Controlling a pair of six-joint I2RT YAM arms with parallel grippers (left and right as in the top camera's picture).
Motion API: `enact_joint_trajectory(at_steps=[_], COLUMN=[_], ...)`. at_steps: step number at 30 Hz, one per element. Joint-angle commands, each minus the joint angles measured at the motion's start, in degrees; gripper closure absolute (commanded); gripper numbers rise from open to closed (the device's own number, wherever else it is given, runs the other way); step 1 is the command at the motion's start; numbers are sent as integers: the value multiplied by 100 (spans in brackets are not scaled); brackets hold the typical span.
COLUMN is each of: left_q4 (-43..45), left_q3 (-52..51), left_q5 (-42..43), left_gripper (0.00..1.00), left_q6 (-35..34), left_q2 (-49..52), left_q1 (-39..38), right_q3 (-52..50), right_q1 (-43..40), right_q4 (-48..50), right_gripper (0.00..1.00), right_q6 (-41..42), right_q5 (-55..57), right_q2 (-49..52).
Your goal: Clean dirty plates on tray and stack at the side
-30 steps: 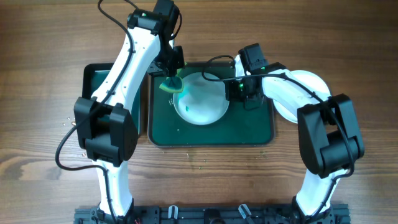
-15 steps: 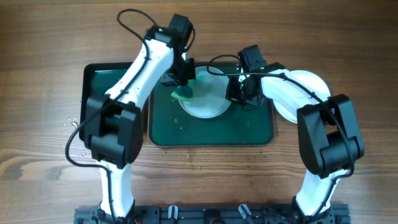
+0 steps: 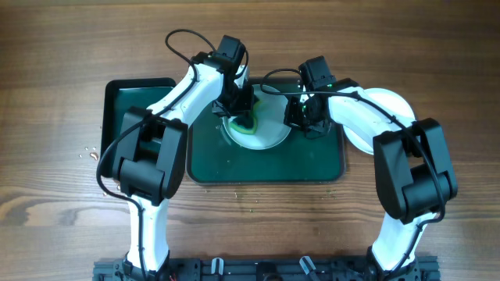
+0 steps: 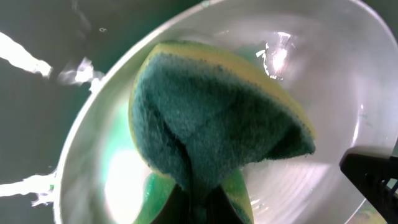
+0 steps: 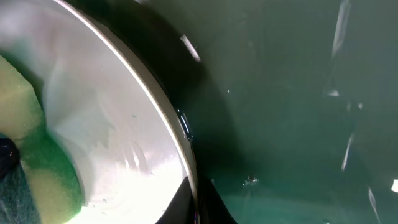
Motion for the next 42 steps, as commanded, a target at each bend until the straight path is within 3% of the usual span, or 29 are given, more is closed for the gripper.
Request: enact_joint_trajectory(at_steps=[1, 4, 9, 14, 18, 24, 28, 30, 37, 42], left_q4=[107, 282, 835, 984, 813, -48, -269, -227, 245, 269], left_q3=[-190, -190, -190, -186, -186, -186, -186, -186, -186, -186], left_q5=[192, 568, 2122, 2308, 1725, -870, -1287, -938, 2017, 2124], left_gripper=[96, 96, 96, 96, 96, 96, 96, 96, 96, 96], left_q6=[146, 168, 892, 1040, 699, -468, -424, -282, 898, 861], left_q2=[175, 175, 175, 173, 164, 20, -52, -70, -70, -70], left_q1=[-9, 9, 83, 164, 358, 625, 601, 516, 358, 378], right_q3=[-24, -24, -24, -94, -96, -96, -96, -96, -96, -96], right_q1=[-13, -13, -13, -13, -13, -13, -13, -13, -15, -15], right_q4=[-68, -66, -68, 22, 22, 26, 37, 39, 33, 37], right_gripper=[96, 96, 96, 96, 96, 96, 96, 96, 96, 96], right_q6=[-13, -13, -15, -11, -13, -15, -11, -13, -15, -15], right_q5=[354, 354, 356, 354, 354, 354, 352, 352, 352, 350], right_q2=[87, 87, 90, 87, 90, 87, 87, 87, 87, 87])
